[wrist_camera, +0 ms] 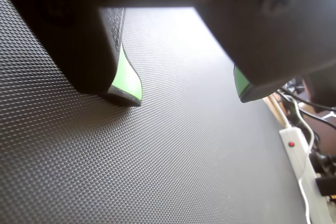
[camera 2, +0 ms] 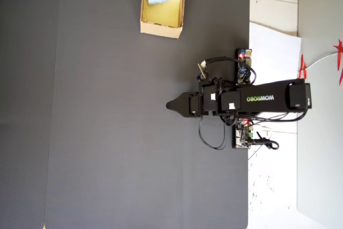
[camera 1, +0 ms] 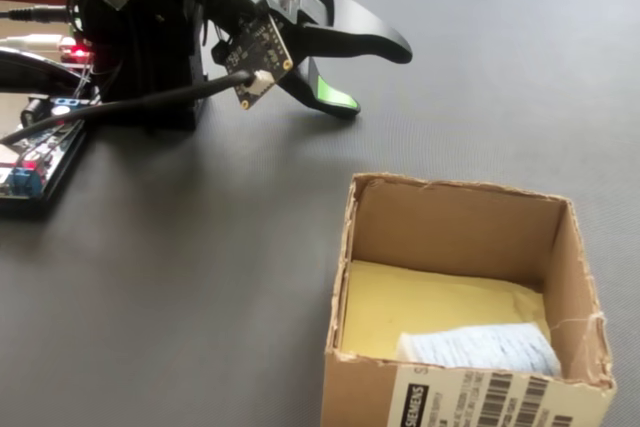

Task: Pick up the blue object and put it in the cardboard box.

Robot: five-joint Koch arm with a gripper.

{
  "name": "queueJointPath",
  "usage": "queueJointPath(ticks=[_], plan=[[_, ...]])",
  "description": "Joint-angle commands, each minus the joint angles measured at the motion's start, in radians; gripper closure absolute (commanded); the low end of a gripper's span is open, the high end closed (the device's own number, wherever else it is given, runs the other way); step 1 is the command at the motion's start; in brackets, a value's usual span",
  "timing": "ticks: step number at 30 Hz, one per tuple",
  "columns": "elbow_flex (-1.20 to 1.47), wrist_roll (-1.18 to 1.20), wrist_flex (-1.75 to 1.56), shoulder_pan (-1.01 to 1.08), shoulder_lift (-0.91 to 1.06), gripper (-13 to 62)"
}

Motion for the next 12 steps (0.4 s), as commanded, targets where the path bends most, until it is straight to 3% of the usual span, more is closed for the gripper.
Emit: queueJointPath(ticks=[1,12], plan=[[0.041,0.014,0.098,0.000,0.083,14.9],[0.043,0.008,0.101,0.005,0.083,14.8]])
